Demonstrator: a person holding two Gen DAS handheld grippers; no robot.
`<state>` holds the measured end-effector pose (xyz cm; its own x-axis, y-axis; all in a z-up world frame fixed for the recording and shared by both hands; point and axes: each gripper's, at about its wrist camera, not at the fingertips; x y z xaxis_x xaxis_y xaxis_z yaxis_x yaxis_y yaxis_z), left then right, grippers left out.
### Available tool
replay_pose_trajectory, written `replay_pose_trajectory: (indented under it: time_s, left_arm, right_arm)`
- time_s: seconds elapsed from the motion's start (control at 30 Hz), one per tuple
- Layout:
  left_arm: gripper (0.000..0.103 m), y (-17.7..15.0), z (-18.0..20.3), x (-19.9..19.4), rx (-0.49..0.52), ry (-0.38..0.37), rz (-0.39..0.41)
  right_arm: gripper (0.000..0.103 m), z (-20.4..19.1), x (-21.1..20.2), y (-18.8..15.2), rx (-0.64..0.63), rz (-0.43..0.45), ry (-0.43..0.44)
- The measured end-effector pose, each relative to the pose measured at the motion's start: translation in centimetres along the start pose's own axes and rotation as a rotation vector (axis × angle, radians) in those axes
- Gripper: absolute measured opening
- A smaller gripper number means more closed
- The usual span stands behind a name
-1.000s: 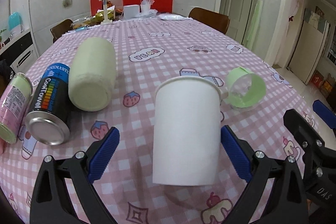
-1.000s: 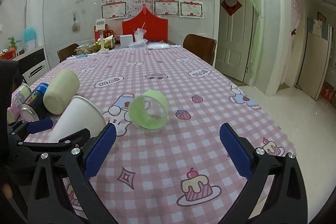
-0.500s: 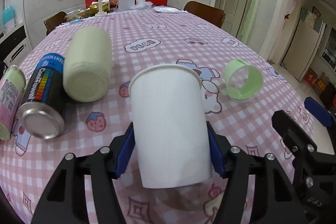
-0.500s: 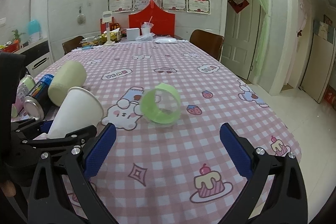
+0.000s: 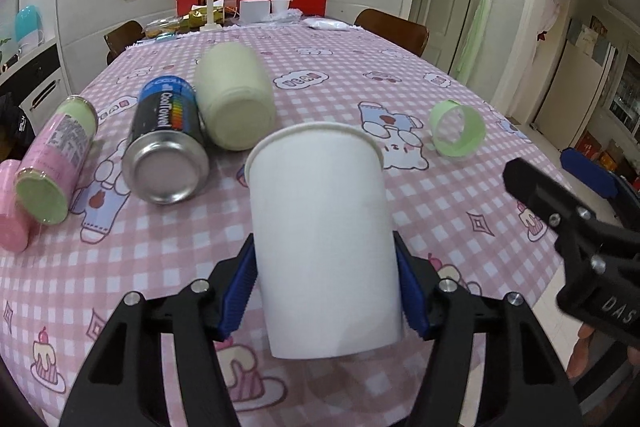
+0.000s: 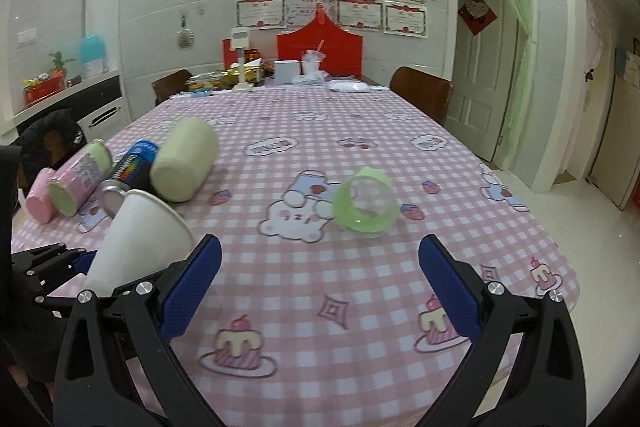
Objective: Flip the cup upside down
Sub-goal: 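Lift the cup with the left gripper while the right gripper approaches it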
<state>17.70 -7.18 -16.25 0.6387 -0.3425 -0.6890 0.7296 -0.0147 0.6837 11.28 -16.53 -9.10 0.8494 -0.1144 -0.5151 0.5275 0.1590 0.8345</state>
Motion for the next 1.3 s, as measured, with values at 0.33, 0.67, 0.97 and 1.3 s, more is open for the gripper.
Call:
replay_pose_trajectory:
  time_s: [0.33,0.67,0.97,1.3]
  left_arm:
    - [0.072,-0.3,-0.8,0.2,-0.017,-0.064,-0.048]
    - [0.076,0.1,-2.8,-2.5,-0.025,-0.07,0.028]
    - [0.076,1.4,-7.1,-4.3,-0.095,-0.047,0.107]
    - [0.078,1.3,-9.1,-3.5,-0.049,-0.1,0.113]
  right_arm:
    - [0.095,-1.2,0.4,-0.1,0.028,-0.03,0.03]
    - [0.095,-1.5,0.8,0.9,0.122,-0.046,0.137]
    - [0.095,-3.8,4.3,1.8,0.28,-0.186,0.367]
    - [0.095,-6.5,7.9,2.9,0.398,-0.34,0.489]
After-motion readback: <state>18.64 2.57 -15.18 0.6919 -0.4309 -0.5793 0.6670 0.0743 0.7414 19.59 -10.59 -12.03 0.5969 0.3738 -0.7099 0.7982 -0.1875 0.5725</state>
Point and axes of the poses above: each gripper's, at about its wrist camera, not at the fingertips, and x roughly the way its jaws point, z to its right, y to its top, and after that the axes turned 11 degrees about -x, right-handed
